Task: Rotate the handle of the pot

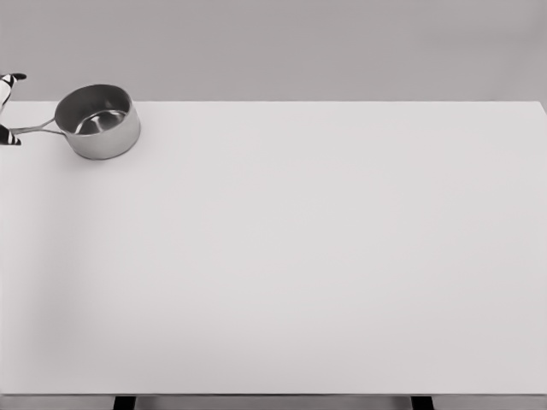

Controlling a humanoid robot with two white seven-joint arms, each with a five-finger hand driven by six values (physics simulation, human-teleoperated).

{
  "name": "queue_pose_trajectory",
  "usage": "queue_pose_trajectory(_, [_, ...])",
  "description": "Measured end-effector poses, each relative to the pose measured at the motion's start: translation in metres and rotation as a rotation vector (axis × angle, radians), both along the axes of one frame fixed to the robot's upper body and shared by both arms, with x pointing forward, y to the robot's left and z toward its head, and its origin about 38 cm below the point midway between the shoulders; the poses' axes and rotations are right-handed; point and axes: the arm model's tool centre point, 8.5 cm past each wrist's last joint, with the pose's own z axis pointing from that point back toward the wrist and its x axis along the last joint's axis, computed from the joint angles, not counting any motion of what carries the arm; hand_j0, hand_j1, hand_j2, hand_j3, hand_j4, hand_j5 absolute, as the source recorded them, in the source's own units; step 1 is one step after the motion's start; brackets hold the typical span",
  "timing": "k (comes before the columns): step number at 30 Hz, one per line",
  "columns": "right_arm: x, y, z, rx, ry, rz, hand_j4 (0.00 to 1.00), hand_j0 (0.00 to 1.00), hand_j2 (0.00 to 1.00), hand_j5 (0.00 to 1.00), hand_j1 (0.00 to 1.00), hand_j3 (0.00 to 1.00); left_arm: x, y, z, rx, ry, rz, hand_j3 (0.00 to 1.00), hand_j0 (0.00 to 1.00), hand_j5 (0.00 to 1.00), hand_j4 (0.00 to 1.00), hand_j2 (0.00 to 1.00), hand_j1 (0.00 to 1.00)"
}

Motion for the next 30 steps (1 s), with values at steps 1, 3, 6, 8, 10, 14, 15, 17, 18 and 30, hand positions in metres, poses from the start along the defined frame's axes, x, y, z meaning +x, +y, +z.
queue_pose_trajectory(1, [0.000,0.000,0.000,0.000,0.000,0.000,1.00,1.00,1.00,1.00,1.00,1.00,0.000,0.000,0.000,-0.001,0.000,0.002,1.00,1.00,1.00,1.00,1.00,1.00])
queue_pose_trajectory(3, [0.000,0.000,0.000,0.000,0.000,0.000,1.00,1.00,1.00,1.00,1.00,1.00,0.002,0.002,0.003,-0.003,-0.005,0.006,1.00,1.00,1.00,1.00,1.00,1.00])
queue_pose_trajectory(6, [0.000,0.000,0.000,0.000,0.000,0.000,1.00,1.00,1.00,1.00,1.00,1.00,0.002,0.004,0.003,-0.005,-0.002,0.014,1.00,1.00,1.00,1.00,1.00,1.00])
queue_pose_trajectory(8, [0.000,0.000,0.000,0.000,0.000,0.000,1.00,1.00,1.00,1.00,1.00,1.00,0.003,0.004,0.003,-0.007,-0.002,0.016,1.00,1.00,1.00,1.00,1.00,1.00])
queue_pose_trajectory(10, [0.000,0.000,0.000,0.000,0.000,0.000,1.00,1.00,1.00,1.00,1.00,1.00,0.003,0.004,0.002,-0.009,0.000,0.017,1.00,1.00,1.00,1.00,1.00,1.00])
queue_pose_trajectory(14, [0.000,0.000,0.000,0.000,0.000,0.000,1.00,1.00,1.00,1.00,1.00,1.00,0.004,0.004,0.004,-0.012,-0.003,0.020,1.00,1.00,1.00,1.00,1.00,1.00])
queue_pose_trajectory(15, [0.000,0.000,0.000,0.000,0.000,0.000,1.00,1.00,1.00,1.00,1.00,1.00,0.005,0.004,0.005,-0.012,-0.004,0.020,1.00,1.00,1.00,1.00,1.00,1.00])
queue_pose_trajectory(17, [0.000,0.000,0.000,0.000,0.000,0.000,1.00,1.00,1.00,1.00,1.00,1.00,0.005,0.005,0.004,-0.013,-0.003,0.022,1.00,1.00,1.00,1.00,1.00,1.00])
queue_pose_trajectory(18, [0.000,0.000,0.000,0.000,0.000,0.000,1.00,1.00,1.00,1.00,1.00,1.00,0.006,0.005,0.007,-0.014,-0.007,0.023,1.00,1.00,1.00,1.00,1.00,1.00])
queue_pose_trajectory(30, [0.000,0.000,0.000,0.000,0.000,0.000,1.00,1.00,1.00,1.00,1.00,1.00,0.007,0.010,0.009,-0.021,-0.007,0.039,1.00,1.00,1.00,1.00,1.00,1.00])
